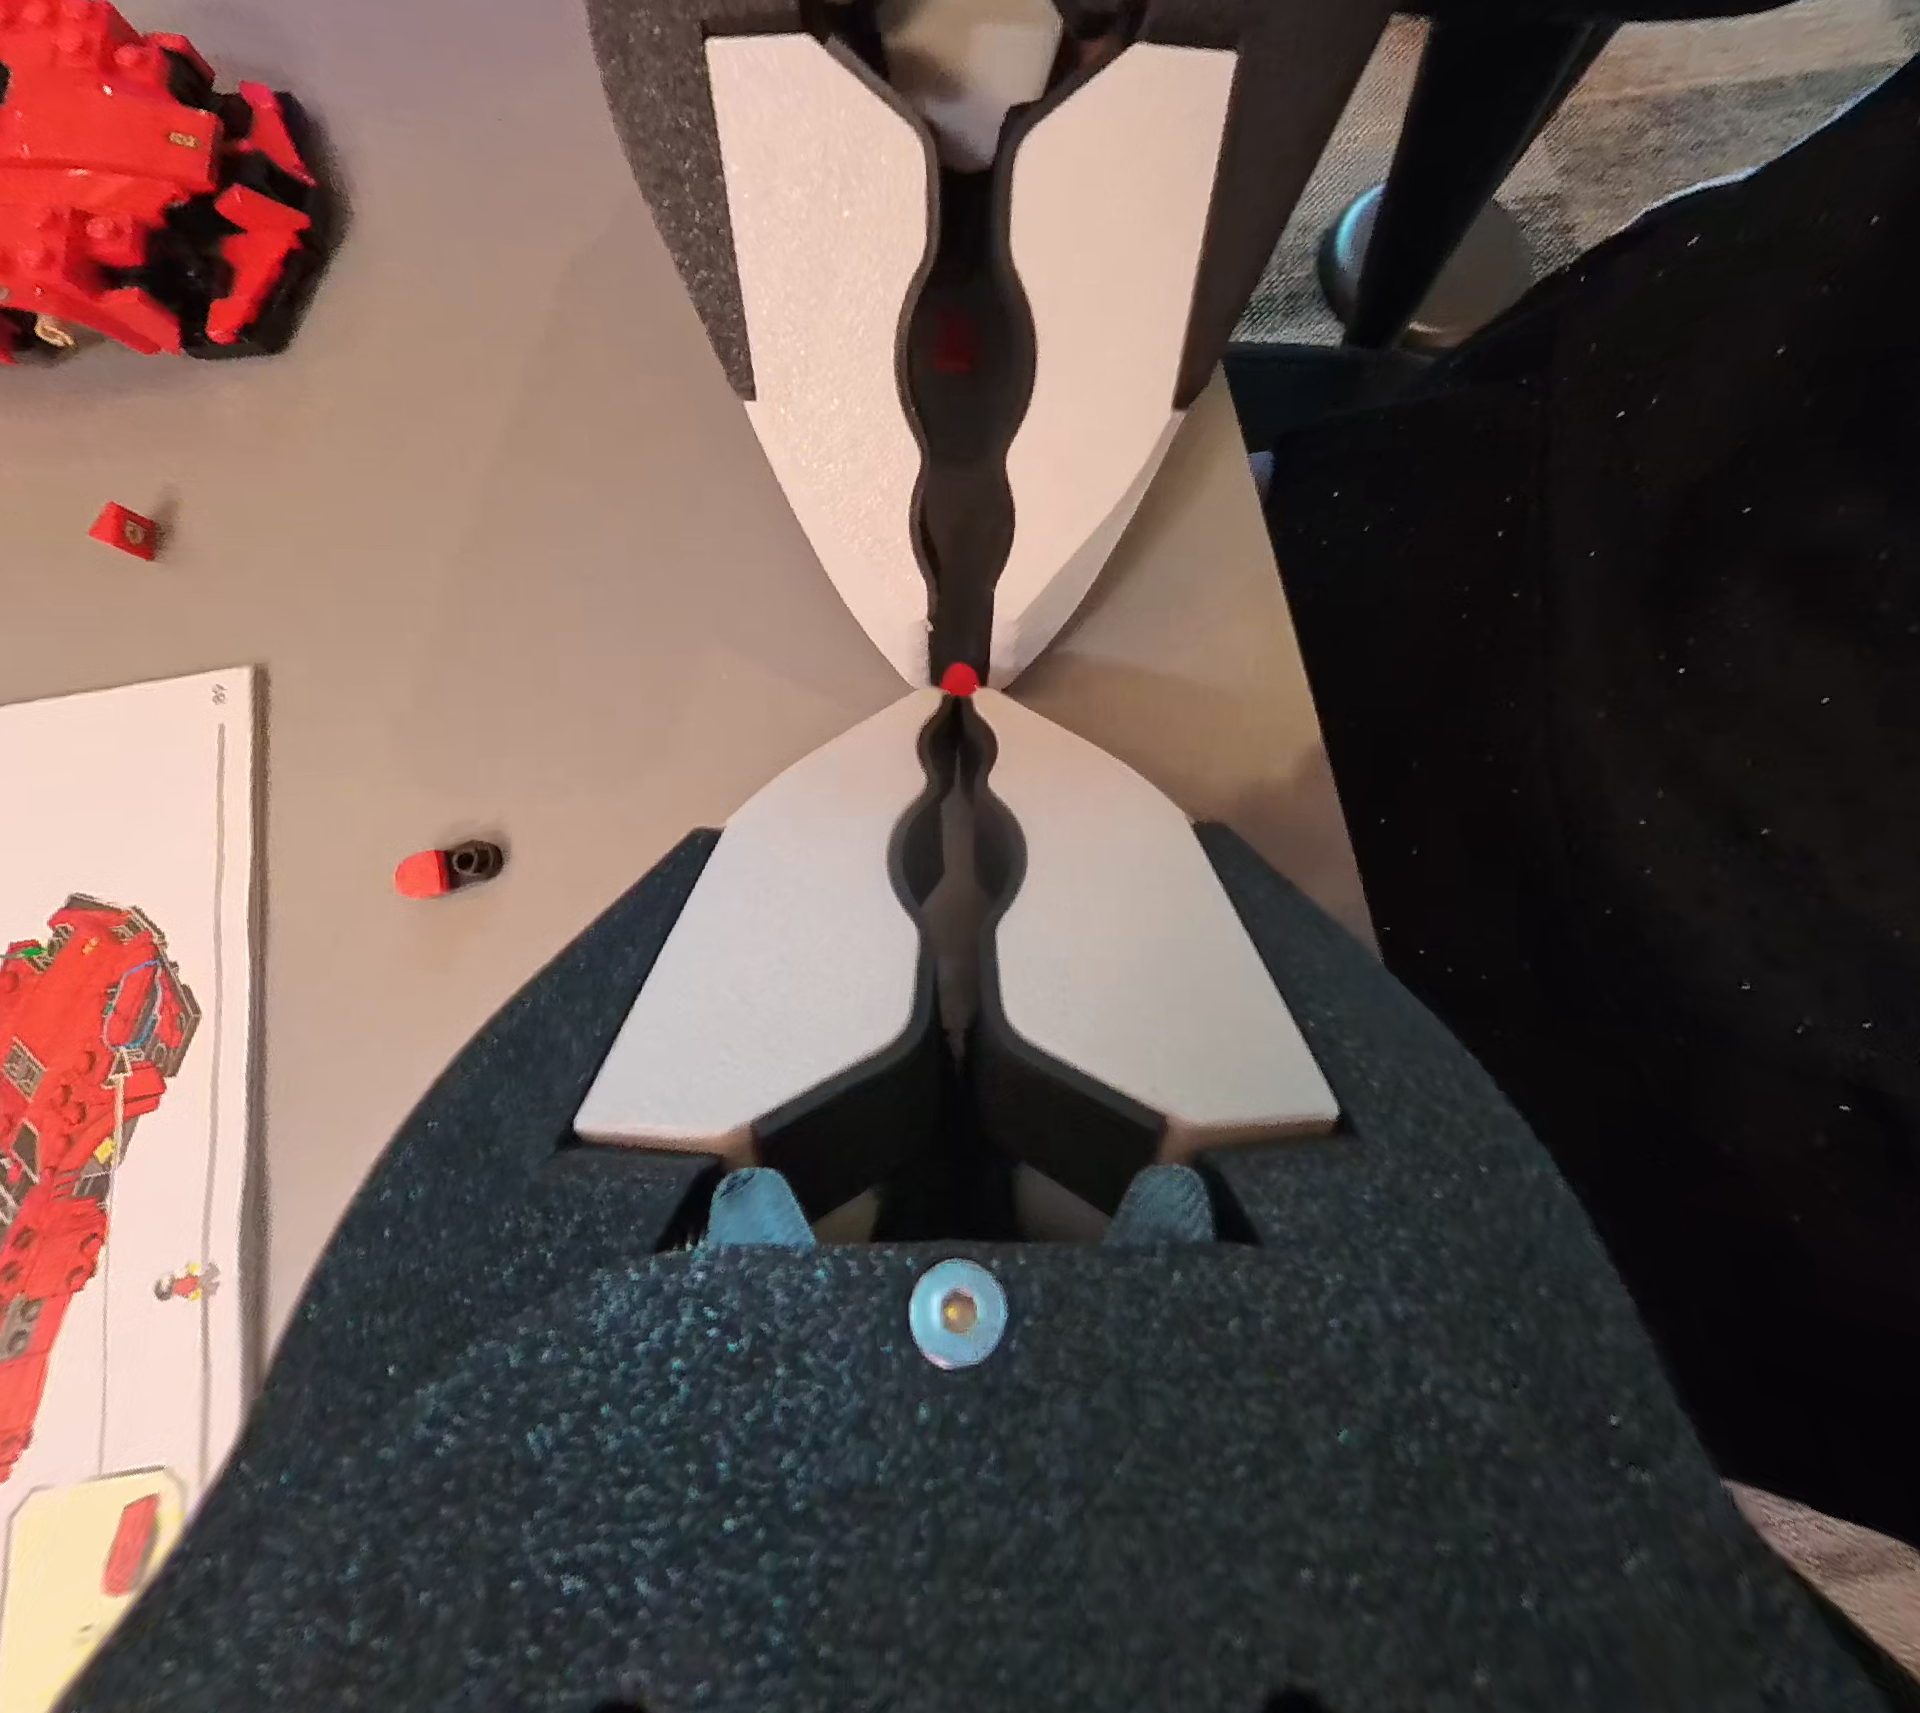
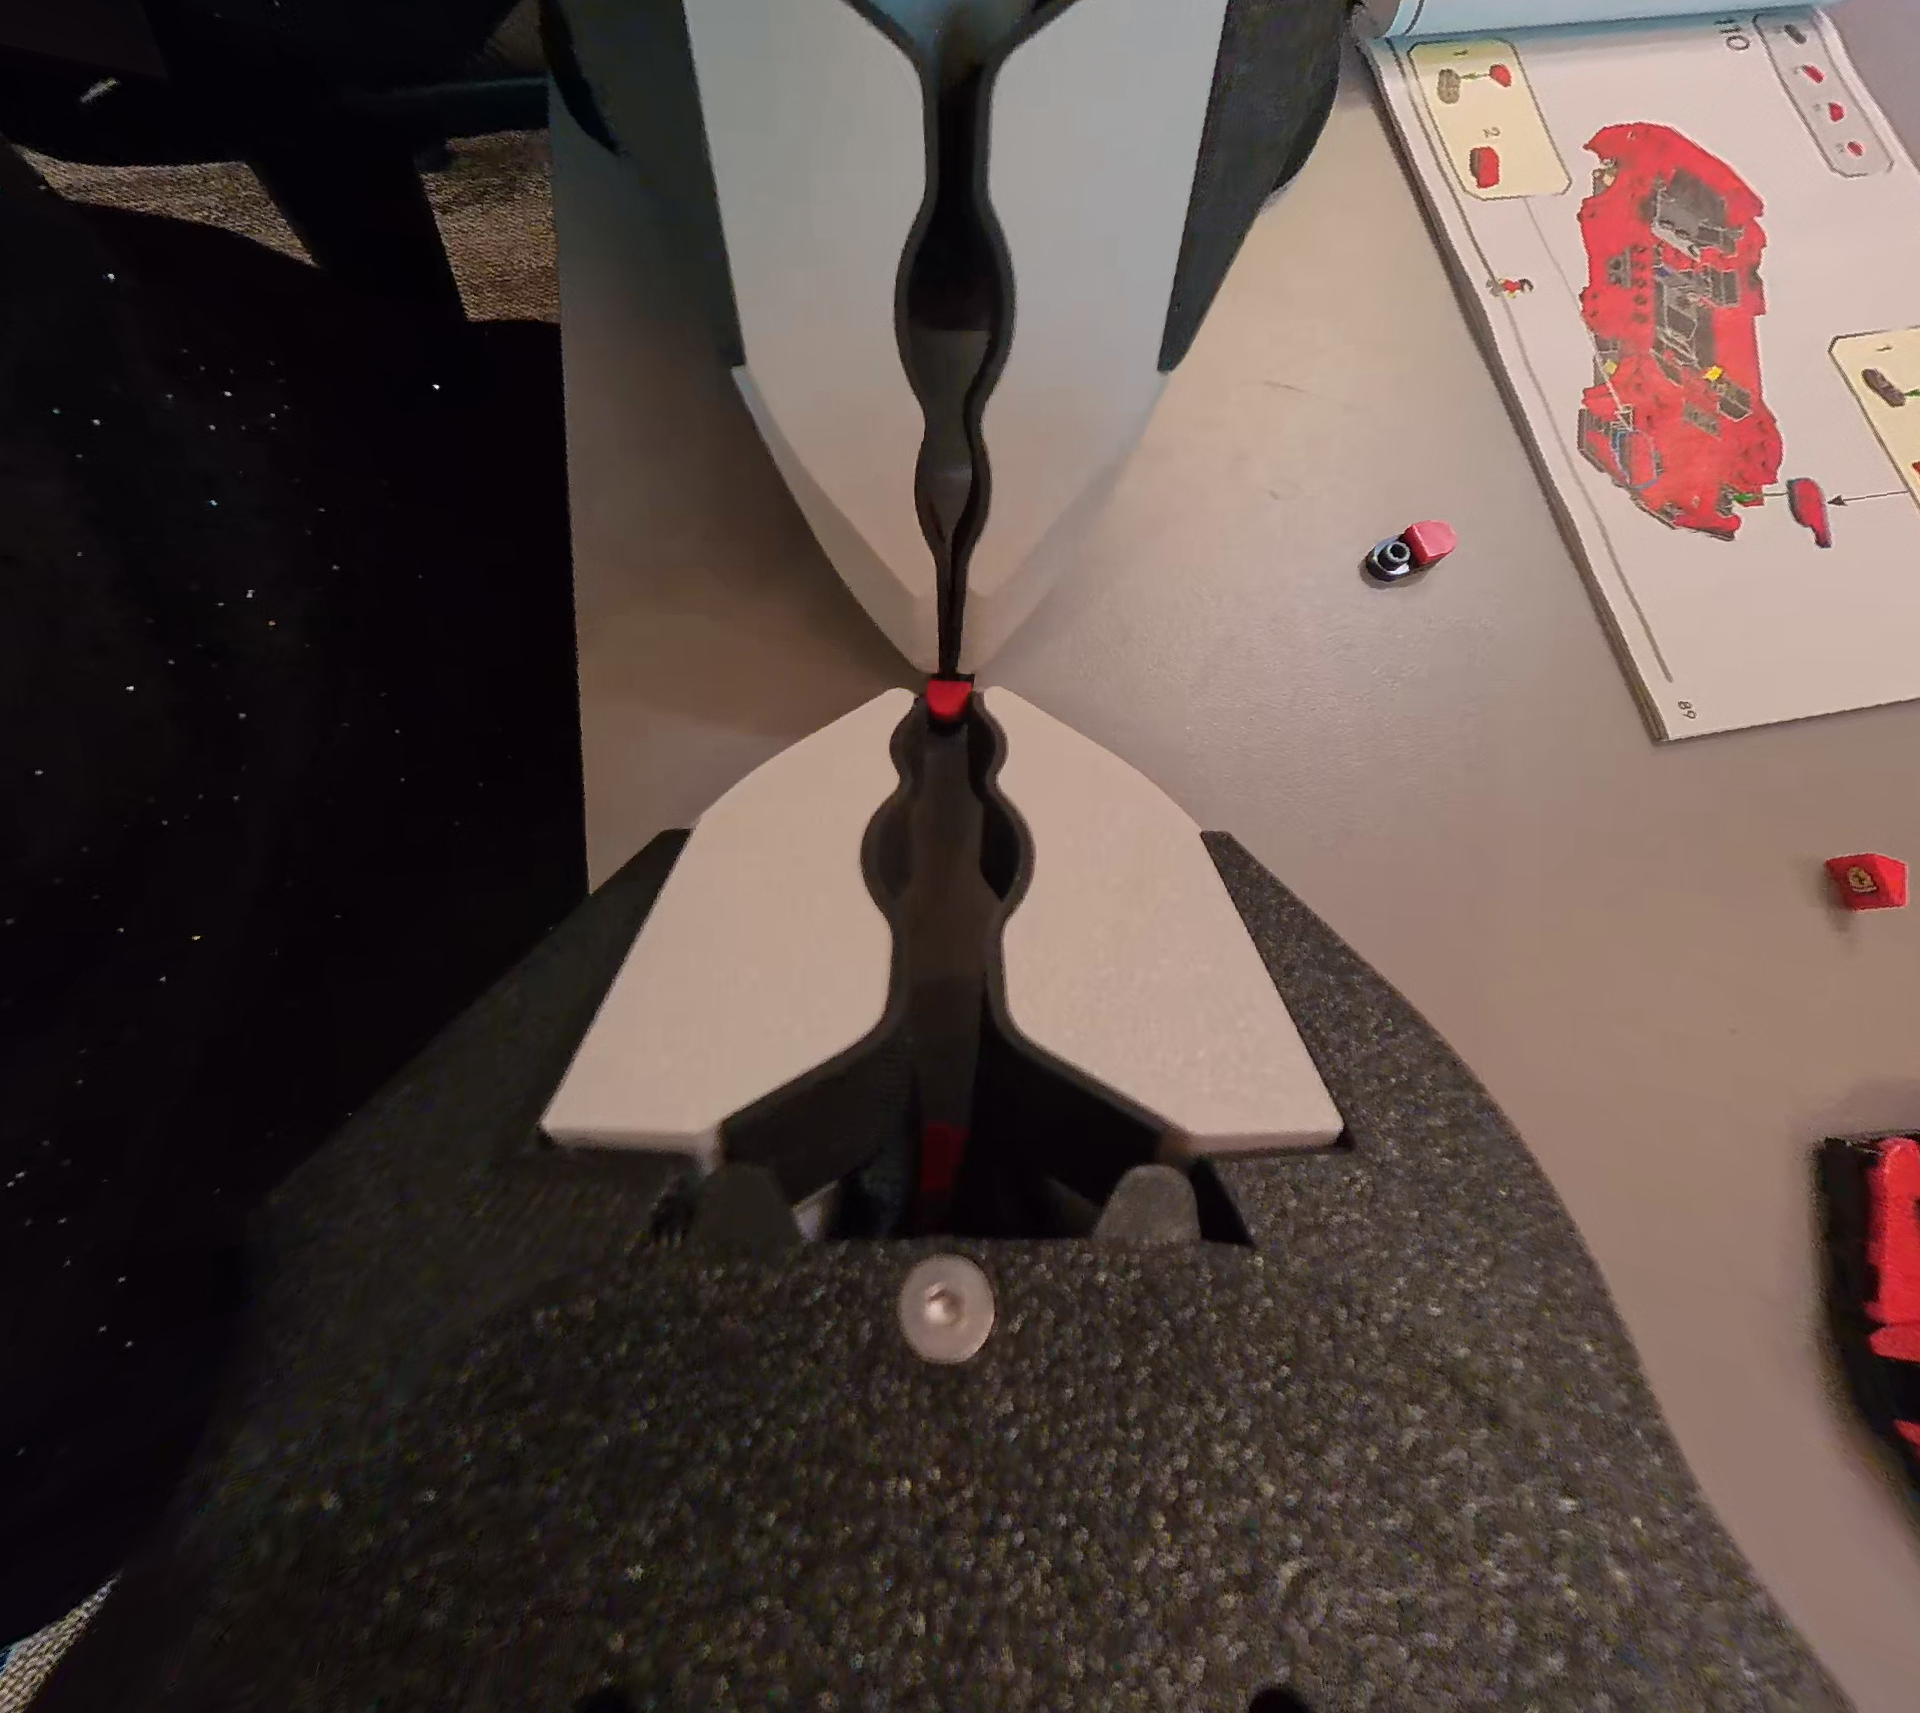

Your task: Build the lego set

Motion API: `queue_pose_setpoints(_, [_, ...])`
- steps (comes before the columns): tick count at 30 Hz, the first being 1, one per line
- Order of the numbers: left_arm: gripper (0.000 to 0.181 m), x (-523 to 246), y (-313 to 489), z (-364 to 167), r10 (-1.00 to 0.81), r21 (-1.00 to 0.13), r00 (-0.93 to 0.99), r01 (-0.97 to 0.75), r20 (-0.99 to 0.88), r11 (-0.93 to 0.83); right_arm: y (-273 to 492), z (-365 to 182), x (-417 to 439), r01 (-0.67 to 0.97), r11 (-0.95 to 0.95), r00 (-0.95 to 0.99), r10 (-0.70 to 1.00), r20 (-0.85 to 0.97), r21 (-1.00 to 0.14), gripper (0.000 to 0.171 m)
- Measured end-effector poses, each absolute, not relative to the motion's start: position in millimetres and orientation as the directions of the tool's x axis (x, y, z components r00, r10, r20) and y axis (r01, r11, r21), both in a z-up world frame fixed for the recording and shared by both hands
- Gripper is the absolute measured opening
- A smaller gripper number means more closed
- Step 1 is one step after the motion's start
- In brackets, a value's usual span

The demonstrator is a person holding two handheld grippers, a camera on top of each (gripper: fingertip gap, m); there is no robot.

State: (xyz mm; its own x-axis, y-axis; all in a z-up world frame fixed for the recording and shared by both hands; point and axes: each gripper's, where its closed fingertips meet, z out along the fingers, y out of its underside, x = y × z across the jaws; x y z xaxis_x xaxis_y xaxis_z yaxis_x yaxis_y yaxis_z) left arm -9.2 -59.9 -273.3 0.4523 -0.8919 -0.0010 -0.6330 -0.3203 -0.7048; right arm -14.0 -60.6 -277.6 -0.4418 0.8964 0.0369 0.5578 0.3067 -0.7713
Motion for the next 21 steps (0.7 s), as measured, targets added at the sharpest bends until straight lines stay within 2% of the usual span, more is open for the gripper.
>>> queue_pose_setpoints(5, [0.000, -6, -57, -273, -0.910, -0.699, 0.406, -0.675, -0.085, -0.236, -61, -278, -13, 0.558, 0.308, -0.444, 0.895, 0.036, -0.770, 0.007])
queue_pose_setpoints(15, [0.000, -6, -57, -275, -0.908, -0.695, 0.416, -0.667, -0.047, -0.270, -59, -276, -12, 0.561, 0.276, -0.442, 0.897, 0.000, -0.780, 0.012])
queue_pose_setpoints(18, [0.000, -6, -57, -275, -0.907, -0.697, 0.417, -0.666, -0.052, -0.266, -53, -264, -13, 0.533, 0.179, -0.412, 0.908, -0.070, -0.827, 0.000])
queue_pose_setpoints(21, [0.000, -6, -57, -276, -0.907, -0.697, 0.418, -0.662, -0.041, -0.274, -54, -266, -9, 0.546, 0.173, -0.424, 0.901, -0.092, -0.820, 0.000])
